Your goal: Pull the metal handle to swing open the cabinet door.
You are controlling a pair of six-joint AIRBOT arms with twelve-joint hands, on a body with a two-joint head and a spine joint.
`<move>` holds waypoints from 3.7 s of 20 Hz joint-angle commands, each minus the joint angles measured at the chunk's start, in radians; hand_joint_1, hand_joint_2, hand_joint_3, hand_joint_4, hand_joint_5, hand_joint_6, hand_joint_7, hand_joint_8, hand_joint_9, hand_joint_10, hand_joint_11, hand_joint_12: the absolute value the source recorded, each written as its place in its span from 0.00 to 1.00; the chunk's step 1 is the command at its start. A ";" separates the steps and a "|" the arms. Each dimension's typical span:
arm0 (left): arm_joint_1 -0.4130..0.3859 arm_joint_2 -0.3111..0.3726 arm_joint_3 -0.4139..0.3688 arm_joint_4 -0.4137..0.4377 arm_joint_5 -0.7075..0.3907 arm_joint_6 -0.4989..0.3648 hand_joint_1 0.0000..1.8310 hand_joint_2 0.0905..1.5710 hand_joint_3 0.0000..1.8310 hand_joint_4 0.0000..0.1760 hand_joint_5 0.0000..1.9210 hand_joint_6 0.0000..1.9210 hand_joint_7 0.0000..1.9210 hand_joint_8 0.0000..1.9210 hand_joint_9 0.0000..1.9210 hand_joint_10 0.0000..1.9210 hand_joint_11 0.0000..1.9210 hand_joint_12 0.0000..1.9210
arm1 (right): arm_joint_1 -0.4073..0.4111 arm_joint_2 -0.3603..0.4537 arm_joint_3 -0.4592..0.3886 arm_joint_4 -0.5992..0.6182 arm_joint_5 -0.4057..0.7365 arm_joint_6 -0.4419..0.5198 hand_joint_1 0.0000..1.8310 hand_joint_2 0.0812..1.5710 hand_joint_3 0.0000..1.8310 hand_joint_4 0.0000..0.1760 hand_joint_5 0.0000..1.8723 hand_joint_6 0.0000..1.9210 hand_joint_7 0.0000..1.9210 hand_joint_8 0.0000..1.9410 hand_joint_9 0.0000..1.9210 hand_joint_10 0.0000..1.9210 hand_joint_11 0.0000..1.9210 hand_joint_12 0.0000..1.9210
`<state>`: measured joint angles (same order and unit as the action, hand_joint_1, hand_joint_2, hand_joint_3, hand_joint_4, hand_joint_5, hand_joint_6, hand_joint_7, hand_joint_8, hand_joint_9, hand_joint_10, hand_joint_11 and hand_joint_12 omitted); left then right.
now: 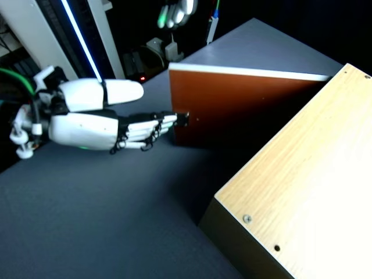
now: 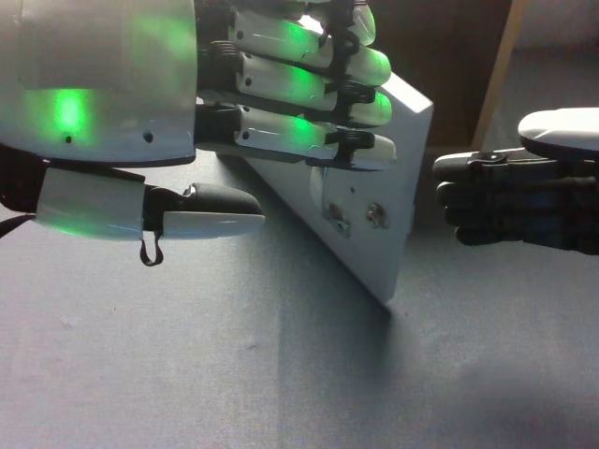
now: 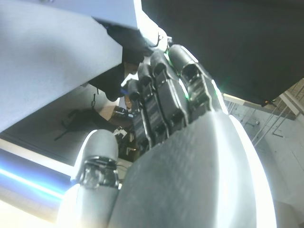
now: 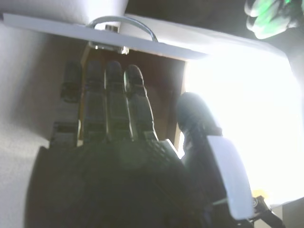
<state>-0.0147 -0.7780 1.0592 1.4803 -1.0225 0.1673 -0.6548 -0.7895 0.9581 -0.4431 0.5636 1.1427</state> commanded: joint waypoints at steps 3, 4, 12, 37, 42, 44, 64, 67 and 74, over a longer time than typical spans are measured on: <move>-0.009 0.007 0.001 -0.096 -0.026 0.009 0.00 1.00 0.07 0.00 0.21 0.00 0.23 0.00 0.20 0.00 0.00 0.48 | 0.011 -0.028 0.041 0.098 0.104 -0.017 0.00 1.00 0.05 0.00 0.18 0.00 0.16 0.00 0.14 0.00 0.00 0.35; -0.009 0.007 0.001 -0.096 -0.026 0.009 0.00 1.00 0.07 0.00 0.21 0.00 0.23 0.00 0.20 0.00 0.00 0.48 | 0.014 -0.043 0.066 0.119 0.107 -0.017 0.00 1.00 0.05 0.00 0.18 0.00 0.17 0.00 0.14 0.00 0.00 0.35; -0.009 0.007 0.001 -0.096 -0.026 0.009 0.00 1.00 0.07 0.00 0.22 0.00 0.23 0.00 0.21 0.00 0.00 0.48 | 0.000 -0.164 0.234 0.223 0.210 -0.093 0.00 1.00 0.05 0.00 0.19 0.00 0.17 0.00 0.14 0.00 0.00 0.34; -0.009 0.007 0.001 -0.096 -0.026 0.009 0.00 1.00 0.08 0.00 0.22 0.00 0.23 0.00 0.20 0.00 0.00 0.45 | 0.029 -0.199 0.197 0.006 0.112 -0.038 0.00 1.00 0.05 0.00 0.19 0.00 0.17 0.00 0.15 0.00 0.00 0.35; -0.009 0.007 0.001 -0.096 -0.026 0.009 0.00 1.00 0.08 0.00 0.23 0.00 0.24 0.00 0.21 0.00 0.00 0.46 | 0.040 -0.196 0.189 0.007 0.181 0.031 0.00 1.00 0.06 0.00 0.18 0.00 0.17 0.00 0.14 0.00 0.00 0.35; -0.009 0.007 0.001 -0.096 -0.026 0.009 0.00 1.00 0.08 0.00 0.22 0.00 0.24 0.00 0.20 0.00 0.00 0.46 | 0.042 -0.207 0.189 0.007 0.202 0.044 0.00 1.00 0.06 0.00 0.19 0.00 0.17 0.00 0.14 0.00 0.00 0.35; -0.009 0.007 0.001 -0.096 -0.026 0.009 0.00 1.00 0.10 0.00 0.22 0.00 0.23 0.00 0.21 0.00 0.00 0.47 | 0.035 -0.278 0.173 -0.022 0.274 0.052 0.00 1.00 0.05 0.00 0.18 0.00 0.17 0.00 0.14 0.00 0.00 0.35; -0.009 0.007 0.001 -0.096 -0.026 0.009 0.00 1.00 0.10 0.00 0.22 0.00 0.23 0.00 0.20 0.00 0.00 0.45 | 0.028 -0.296 0.173 -0.022 0.274 0.052 0.00 1.00 0.06 0.00 0.19 0.00 0.17 0.00 0.14 0.00 0.00 0.36; -0.009 0.007 0.001 -0.096 -0.026 0.009 0.00 1.00 0.09 0.00 0.23 0.00 0.23 0.00 0.20 0.00 0.00 0.45 | 0.028 -0.335 0.173 -0.022 0.274 0.051 0.00 1.00 0.05 0.00 0.19 0.00 0.17 0.00 0.15 0.00 0.00 0.36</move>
<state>-0.0147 -0.7780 1.0592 1.4799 -1.0225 0.1669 -0.6292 -1.1198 1.1351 -0.4980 0.7204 1.1824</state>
